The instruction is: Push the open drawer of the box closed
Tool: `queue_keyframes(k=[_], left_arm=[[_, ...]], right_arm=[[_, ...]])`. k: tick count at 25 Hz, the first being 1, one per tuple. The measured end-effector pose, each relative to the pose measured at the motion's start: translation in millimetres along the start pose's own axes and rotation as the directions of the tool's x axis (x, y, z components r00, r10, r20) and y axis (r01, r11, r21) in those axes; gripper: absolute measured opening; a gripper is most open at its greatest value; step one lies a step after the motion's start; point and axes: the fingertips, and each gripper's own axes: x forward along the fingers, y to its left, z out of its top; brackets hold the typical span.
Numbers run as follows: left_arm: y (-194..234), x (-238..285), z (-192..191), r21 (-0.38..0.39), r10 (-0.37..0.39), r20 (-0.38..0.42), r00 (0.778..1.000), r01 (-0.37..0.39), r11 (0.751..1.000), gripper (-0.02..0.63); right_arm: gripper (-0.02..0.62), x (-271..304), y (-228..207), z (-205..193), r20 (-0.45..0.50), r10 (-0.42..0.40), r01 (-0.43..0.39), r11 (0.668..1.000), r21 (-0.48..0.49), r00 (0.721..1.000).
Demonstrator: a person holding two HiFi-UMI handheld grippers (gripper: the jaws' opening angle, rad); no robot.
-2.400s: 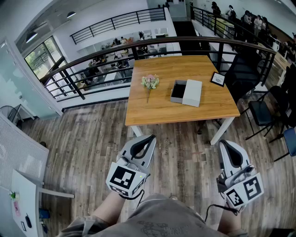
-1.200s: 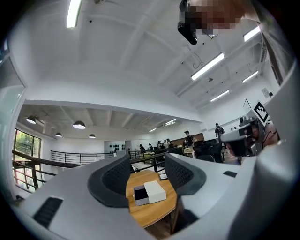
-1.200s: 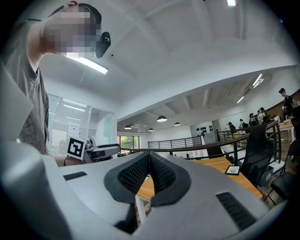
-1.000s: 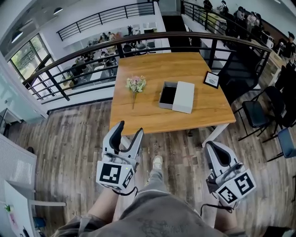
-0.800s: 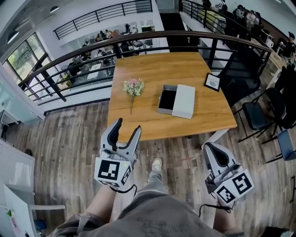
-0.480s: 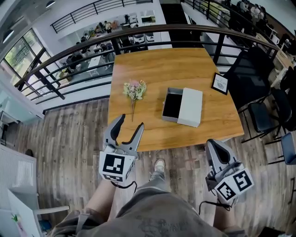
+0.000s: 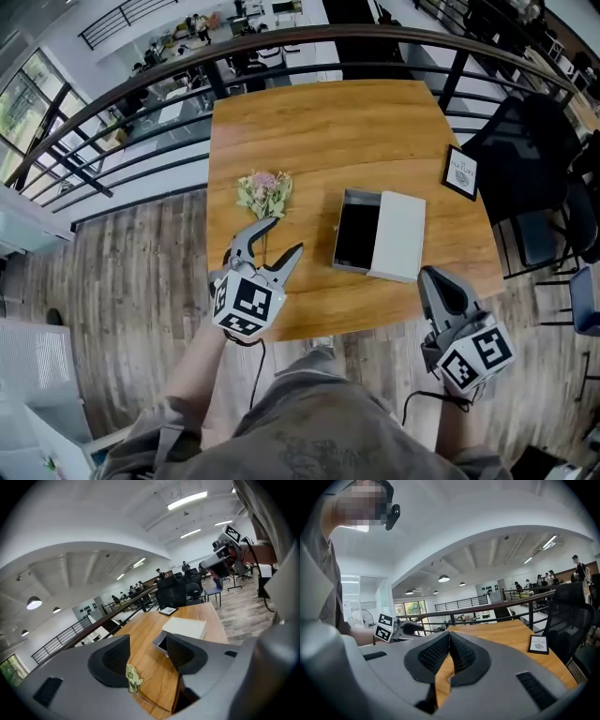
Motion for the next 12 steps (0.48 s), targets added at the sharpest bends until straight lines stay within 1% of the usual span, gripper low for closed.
queue_keyframes(k=[2, 5, 7, 9, 12], left_arm=[[-1, 26, -15, 0.016, -0.052, -0.024, 0.998, 0.052, 0.999, 0.261], [-8, 64, -36, 0.059, -0.106, -0.074, 0.992, 0.111, 0.992, 0.261], [-16, 86, -48, 0.102, -0.150, -0.124, 0.981, 0.163, 0.981, 0.262], [-23, 100, -56, 0.146, -0.184, -0.155, 0.971, 0.207, 0.968, 0.262], [-26, 113, -64, 0.165, -0.210, -0.191, 0.959, 0.242, 0.956, 0.262]], right_arm=[[0.031, 19, -9, -6, -0.018, -0.007, 0.007, 1.000, 0.003, 1.000], [0.031, 44, -26, -14, -0.049, -0.013, 0.013, 1.000, -0.003, 0.999], [0.031, 55, -36, -17, -0.062, -0.010, 0.009, 1.000, -0.006, 0.998], [0.031, 64, -40, -17, -0.055, 0.007, -0.007, 1.000, 0.002, 0.998], [0.031, 75, -41, -16, -0.062, 0.033, -0.032, 0.999, 0.020, 0.998]])
